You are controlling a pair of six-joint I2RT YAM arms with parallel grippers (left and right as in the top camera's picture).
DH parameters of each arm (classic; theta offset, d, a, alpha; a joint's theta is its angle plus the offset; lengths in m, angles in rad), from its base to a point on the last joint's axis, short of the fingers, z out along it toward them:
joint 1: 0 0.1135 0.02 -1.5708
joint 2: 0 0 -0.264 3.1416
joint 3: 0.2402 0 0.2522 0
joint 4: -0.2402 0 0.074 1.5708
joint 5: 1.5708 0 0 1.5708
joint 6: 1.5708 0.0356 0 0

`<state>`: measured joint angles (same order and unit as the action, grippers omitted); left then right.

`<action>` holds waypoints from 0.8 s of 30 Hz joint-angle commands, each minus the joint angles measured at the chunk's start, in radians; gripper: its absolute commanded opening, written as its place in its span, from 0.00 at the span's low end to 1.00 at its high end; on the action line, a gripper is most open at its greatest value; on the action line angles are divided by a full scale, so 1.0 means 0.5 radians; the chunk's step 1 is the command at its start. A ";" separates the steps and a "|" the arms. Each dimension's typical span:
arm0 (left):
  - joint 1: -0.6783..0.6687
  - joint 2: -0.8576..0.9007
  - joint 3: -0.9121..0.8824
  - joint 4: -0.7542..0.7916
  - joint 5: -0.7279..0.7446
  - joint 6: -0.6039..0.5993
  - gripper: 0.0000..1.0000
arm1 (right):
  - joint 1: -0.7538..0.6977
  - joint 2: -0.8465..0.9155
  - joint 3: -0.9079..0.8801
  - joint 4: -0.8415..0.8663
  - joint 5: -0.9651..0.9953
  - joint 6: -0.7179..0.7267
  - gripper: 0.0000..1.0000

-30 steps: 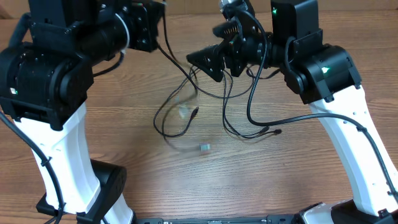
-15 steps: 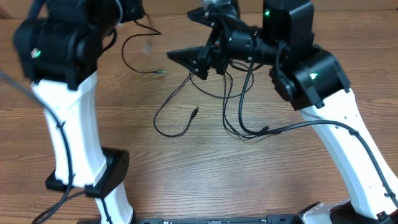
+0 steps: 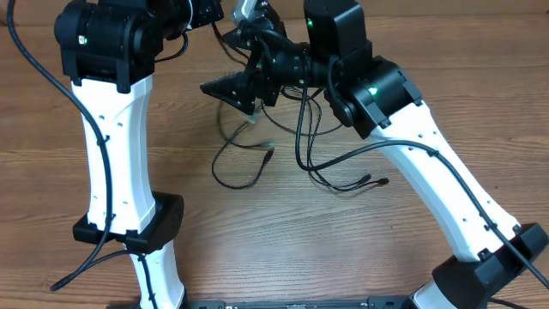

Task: Untangle cables

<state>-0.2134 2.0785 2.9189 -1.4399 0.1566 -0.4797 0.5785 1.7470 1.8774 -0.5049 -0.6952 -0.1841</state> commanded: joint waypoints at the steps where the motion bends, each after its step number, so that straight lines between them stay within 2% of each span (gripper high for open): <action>1: 0.011 -0.120 0.034 0.018 0.049 -0.038 0.04 | 0.010 -0.029 0.014 0.065 -0.004 -0.011 0.93; 19: 0.011 -0.300 0.034 -0.105 0.102 -0.036 0.04 | 0.034 0.051 0.014 0.146 0.040 0.038 0.92; 24: 0.011 -0.315 0.034 -0.127 0.111 -0.037 0.04 | 0.069 0.082 0.014 0.153 0.040 0.037 0.84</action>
<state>-0.2134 1.9499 2.9196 -1.5013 0.1917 -0.4808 0.5976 1.7729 1.8774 -0.4347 -0.6800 -0.1730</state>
